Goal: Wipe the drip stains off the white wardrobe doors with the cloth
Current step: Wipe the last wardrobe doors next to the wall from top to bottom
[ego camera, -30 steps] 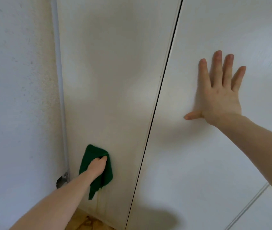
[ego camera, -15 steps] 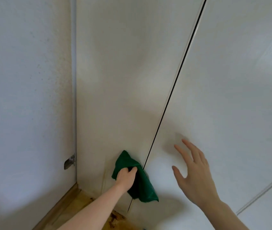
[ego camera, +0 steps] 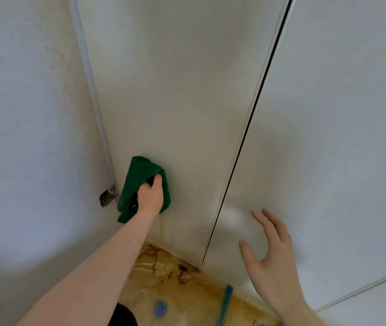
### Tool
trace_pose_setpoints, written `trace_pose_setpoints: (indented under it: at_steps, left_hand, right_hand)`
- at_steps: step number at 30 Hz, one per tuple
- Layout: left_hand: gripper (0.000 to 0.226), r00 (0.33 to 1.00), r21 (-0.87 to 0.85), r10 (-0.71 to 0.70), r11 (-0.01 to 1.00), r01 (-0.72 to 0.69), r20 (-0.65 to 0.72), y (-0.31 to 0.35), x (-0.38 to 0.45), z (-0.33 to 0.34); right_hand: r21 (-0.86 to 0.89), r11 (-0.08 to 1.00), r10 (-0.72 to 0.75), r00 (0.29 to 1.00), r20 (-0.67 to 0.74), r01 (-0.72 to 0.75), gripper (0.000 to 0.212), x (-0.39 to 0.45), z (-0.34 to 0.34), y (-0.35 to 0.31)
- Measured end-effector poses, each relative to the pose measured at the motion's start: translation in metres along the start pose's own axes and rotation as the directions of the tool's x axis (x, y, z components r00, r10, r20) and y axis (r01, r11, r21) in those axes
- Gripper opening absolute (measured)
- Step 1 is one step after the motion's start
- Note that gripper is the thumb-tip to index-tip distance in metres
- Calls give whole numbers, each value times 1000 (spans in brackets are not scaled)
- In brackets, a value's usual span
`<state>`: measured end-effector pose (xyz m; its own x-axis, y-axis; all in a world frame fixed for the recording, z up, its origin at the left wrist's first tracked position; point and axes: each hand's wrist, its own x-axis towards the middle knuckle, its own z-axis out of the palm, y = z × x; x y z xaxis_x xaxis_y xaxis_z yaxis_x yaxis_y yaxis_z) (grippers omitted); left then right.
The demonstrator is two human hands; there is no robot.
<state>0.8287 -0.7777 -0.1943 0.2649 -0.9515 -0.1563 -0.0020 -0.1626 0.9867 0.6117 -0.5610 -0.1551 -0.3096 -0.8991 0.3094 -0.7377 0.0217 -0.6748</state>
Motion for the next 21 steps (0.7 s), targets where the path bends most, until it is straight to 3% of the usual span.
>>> trace_pose_setpoints:
  at_steps: [5, 11, 16, 21]
  left_hand:
    - [53, 994, 12, -104, 995, 104, 21, -22, 11, 14]
    - [47, 991, 91, -109, 991, 102, 74, -26, -14, 34]
    - [47, 960, 197, -159, 974, 114, 231, -30, -55, 57]
    - [56, 873, 340, -248, 935, 101, 420, -30, -97, 84]
  right_hand:
    - [-25, 999, -20, 998, 67, 22, 59, 7, 3, 3]
    - [-21, 1000, 8, 996, 91, -7, 57, 1, -7, 18]
    - [-6, 998, 63, 996, 56, -63, 56, -7, -26, 26]
    - [-4, 994, 109, 994, 30, -109, 56, -12, -39, 35]
